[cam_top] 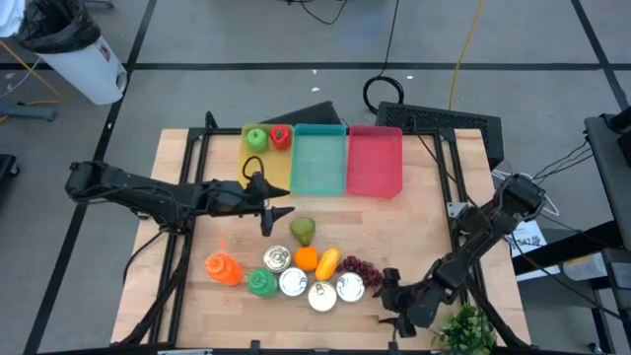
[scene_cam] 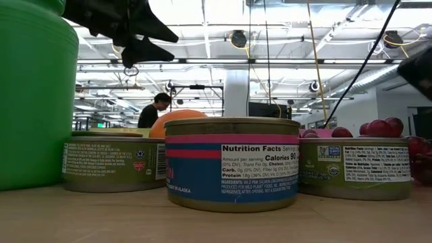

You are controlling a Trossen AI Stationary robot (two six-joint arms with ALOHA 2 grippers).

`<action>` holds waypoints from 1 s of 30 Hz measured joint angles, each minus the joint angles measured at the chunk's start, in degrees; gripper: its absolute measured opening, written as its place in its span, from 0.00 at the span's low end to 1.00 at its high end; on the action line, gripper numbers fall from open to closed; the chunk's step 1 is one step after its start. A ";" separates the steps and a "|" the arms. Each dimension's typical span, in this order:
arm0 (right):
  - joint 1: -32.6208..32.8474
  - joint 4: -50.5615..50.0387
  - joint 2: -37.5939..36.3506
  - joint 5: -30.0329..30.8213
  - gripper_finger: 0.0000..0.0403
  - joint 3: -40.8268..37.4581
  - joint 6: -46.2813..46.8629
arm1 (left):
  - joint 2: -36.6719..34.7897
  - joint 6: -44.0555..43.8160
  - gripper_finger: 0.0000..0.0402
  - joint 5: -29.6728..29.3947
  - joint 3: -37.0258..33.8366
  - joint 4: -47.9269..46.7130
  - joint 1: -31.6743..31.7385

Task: Pick & Place Food Item
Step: Put the red grapes into the yellow bin

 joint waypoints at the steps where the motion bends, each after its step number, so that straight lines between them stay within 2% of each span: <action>1: -0.54 -1.02 0.29 -0.04 0.76 0.00 0.84 | 0.03 -0.02 0.66 -0.49 0.00 0.14 0.00; 9: -3.77 -17.10 -1.36 0.13 0.72 0.00 10.05 | 0.62 0.09 0.66 -1.92 0.04 1.80 -0.02; 13: -4.82 -22.66 -2.50 3.80 0.71 0.00 13.37 | 0.64 0.21 0.66 -2.41 0.04 1.67 0.00; 17: -5.21 -25.11 -2.60 7.98 0.70 0.00 14.36 | 0.64 0.24 0.66 -2.42 0.04 1.58 0.00; 24: -5.21 -26.37 -2.60 7.52 0.69 0.00 14.73 | 0.64 0.24 0.66 -2.42 0.04 1.57 0.00; 30: -5.13 -26.44 -2.60 4.42 0.66 -0.01 19.66 | 0.64 0.23 0.66 -2.43 0.04 1.56 0.00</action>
